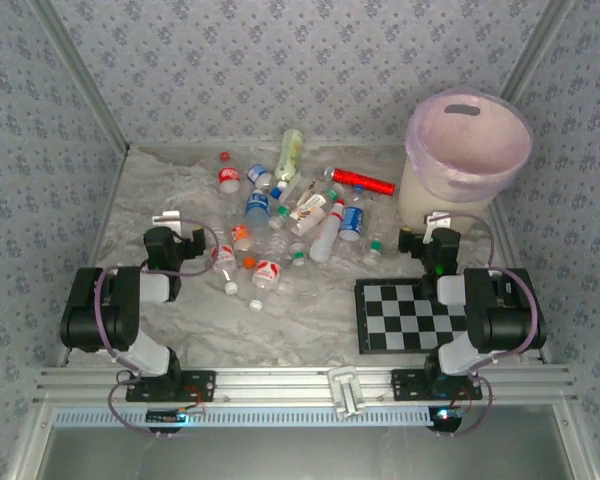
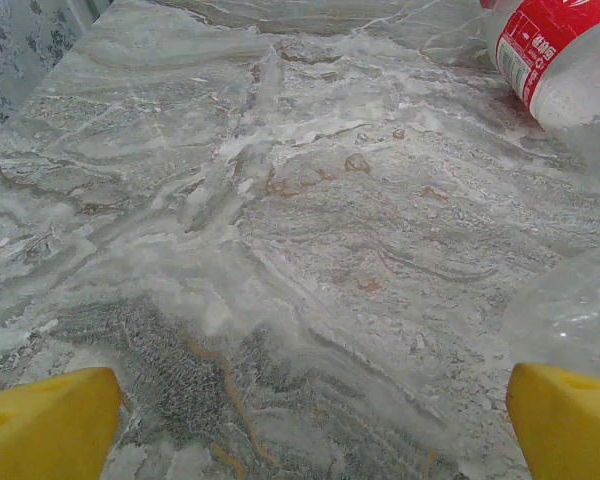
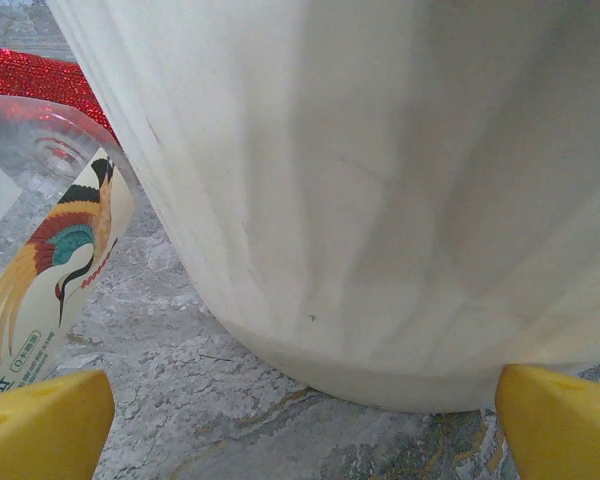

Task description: Put the plastic bottles in the bin

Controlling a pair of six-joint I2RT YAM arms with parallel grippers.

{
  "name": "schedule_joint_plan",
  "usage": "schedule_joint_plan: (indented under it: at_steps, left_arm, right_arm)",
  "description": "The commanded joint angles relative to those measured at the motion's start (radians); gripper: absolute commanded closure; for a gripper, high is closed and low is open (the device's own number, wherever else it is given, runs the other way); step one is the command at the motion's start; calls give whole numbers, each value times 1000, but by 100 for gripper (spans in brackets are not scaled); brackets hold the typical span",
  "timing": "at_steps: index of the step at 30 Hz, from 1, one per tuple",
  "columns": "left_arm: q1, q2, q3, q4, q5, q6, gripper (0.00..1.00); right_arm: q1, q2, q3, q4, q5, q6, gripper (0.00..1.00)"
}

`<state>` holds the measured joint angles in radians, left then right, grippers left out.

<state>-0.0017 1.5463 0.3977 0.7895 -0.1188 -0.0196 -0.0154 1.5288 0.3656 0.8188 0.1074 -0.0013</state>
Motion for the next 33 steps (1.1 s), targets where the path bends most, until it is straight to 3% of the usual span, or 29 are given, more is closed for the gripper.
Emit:
schedule_joint_plan:
  at_steps: [1,29,31,33]
  left_arm:
    - [5,-11,13,27,18,-14,1]
    - [16,-20,20,21,32,-20,1]
    - [15,-110,69,-151,17,-26,1]
    - [13,-222,129,-335,-37,-57,1]
  right_arm:
    - [-4,-7,23,-1,-6,-17,0]
    - [2,-13,19,5,8,-19,0]
    - [27,-51,19,-25,50,-34,0]
    - [50,-126,61,-166,93,-42,0]
